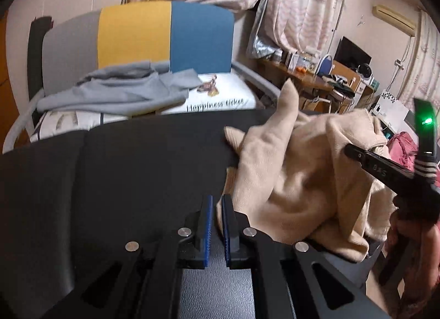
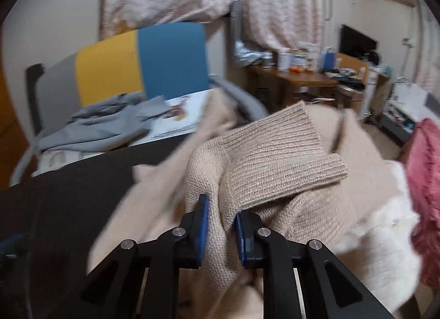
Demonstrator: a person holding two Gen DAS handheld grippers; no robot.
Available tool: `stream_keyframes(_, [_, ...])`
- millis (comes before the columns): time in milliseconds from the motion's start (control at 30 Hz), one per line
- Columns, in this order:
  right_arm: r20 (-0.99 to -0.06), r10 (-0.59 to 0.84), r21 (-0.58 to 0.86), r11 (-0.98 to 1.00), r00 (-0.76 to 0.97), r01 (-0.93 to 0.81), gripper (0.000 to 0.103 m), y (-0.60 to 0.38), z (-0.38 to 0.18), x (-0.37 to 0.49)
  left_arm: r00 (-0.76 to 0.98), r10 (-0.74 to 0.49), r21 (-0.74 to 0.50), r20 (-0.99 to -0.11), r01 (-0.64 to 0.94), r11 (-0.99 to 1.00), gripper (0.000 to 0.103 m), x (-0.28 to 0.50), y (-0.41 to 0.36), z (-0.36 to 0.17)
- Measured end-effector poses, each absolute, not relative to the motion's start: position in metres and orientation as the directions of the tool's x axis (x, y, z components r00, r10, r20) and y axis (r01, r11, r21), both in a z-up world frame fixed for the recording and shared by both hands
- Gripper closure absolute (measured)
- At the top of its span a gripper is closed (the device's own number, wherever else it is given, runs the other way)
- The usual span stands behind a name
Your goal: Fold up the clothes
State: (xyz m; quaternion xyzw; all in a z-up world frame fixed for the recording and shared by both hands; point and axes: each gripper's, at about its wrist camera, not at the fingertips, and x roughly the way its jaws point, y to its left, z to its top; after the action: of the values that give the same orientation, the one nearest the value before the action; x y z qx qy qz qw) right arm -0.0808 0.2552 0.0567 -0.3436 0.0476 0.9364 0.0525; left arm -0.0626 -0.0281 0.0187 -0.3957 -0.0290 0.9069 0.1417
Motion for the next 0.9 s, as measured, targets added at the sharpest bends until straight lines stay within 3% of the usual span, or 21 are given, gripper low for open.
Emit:
stream_keyframes(333, [-0.673,-0.296,0.226,-0.955,-0.678,0.193,0.085,0.153,0.031,-0.083,-0.636,0.198,-0.08,-0.746,-0.209,-0.975,0.095,-0.048,-0.032,0.003])
stream_keyframes(567, [-0.687,-0.423,0.279,-0.904,-0.59,0.324,0.085,0.084,0.02,-0.096,-0.656,0.074,-0.016,-0.751,-0.093,-0.996,0.095,-0.024,-0.087,-0.006])
stream_keyframes(633, [-0.681,-0.484,0.322,-0.872,-0.549,0.369,0.095,0.065,0.017,-0.098,-0.652,0.049,-0.013,-0.757,-0.06,-0.998,0.095,-0.02,-0.105,-0.011])
stream_keyframes(700, [-0.666,-0.557,0.376,-0.825,-0.495,0.423,0.095,0.045,0.015,-0.101,-0.647,0.029,-0.016,-0.762,-0.026,-1.0,0.095,-0.016,-0.122,-0.015])
stream_keyframes(900, [-0.696,-0.537,0.298,-0.82,-0.477,0.49,0.095,0.004,0.013,-0.09,-0.631,0.014,-0.04,-0.776,0.028,-0.999,0.094,-0.011,-0.151,-0.026])
